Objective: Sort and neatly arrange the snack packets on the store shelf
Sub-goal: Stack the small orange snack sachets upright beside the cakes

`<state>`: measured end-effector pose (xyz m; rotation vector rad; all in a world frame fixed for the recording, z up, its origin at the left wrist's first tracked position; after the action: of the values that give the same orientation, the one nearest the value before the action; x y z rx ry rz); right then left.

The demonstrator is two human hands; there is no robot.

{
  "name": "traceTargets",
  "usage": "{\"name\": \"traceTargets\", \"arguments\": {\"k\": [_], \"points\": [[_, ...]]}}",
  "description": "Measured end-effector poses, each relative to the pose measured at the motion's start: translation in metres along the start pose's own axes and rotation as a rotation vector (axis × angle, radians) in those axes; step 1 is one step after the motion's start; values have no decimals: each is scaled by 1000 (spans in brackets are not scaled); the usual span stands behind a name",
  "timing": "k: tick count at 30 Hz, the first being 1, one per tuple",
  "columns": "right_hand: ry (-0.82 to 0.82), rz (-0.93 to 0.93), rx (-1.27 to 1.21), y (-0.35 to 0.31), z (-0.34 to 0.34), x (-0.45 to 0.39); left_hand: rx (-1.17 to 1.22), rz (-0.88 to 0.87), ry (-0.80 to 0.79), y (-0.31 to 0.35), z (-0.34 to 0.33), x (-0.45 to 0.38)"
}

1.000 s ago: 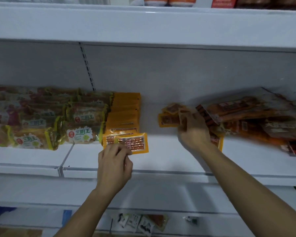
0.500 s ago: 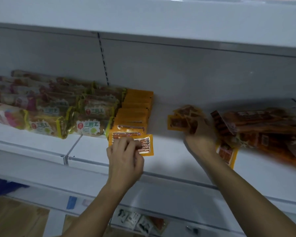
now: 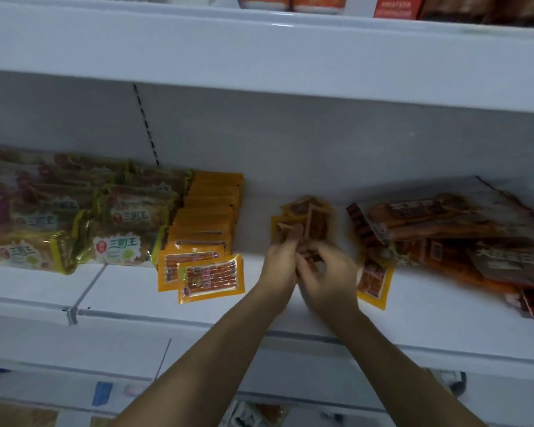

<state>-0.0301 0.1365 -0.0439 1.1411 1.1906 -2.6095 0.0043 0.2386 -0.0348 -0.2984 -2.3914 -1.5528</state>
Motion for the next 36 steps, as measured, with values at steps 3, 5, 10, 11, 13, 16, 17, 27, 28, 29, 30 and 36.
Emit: {"name": "traceTargets", "arguments": {"k": [3, 5, 10, 11, 13, 16, 17, 27, 28, 29, 30, 36], "points": [[-15, -80, -130, 6, 6, -8, 43, 78, 125, -7, -1, -12], [104, -206, -90, 21, 2, -33, 54, 96, 166, -13, 1, -19], [-286, -395, 363, 53, -34, -78, 204, 99, 190, -23, 11, -24], [-325, -420, 375, 56, -37, -79, 220, 94, 196, -23, 12, -24], [-301, -430, 332, 57, -33, -77, 238, 81, 195, -24, 14, -26], [-144, -455, 87, 56, -17, -73, 272, 93, 182, -27, 14, -26], [-123, -448, 14, 56, -13, -69, 287, 103, 173, -28, 14, -25], [-65, 94, -47, 23, -5, -26, 256, 73, 64, -18, 8, -17], [-12, 2, -65, 26, -7, -38, 266, 72, 80, -18, 8, -19], [6, -112, -59, 33, -12, -56, 281, 70, 101, -19, 9, -21], [-39, -199, -10, 45, -21, -74, 290, 72, 110, -20, 8, -21], [-513, 7, 384, 85, -62, -127, 316, 97, 150, -21, 12, -21]]}}
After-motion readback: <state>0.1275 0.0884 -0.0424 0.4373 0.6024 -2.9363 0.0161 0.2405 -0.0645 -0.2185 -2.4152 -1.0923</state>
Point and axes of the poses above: each hand's wrist, its own x-axis away from the middle knuckle, its own z-axis out of the back of the hand, y = z × x, the point moved 2 cm from there along -x, towards the middle knuckle, and after that the axes turned 9 degrees about y, right-handed, at the moved point
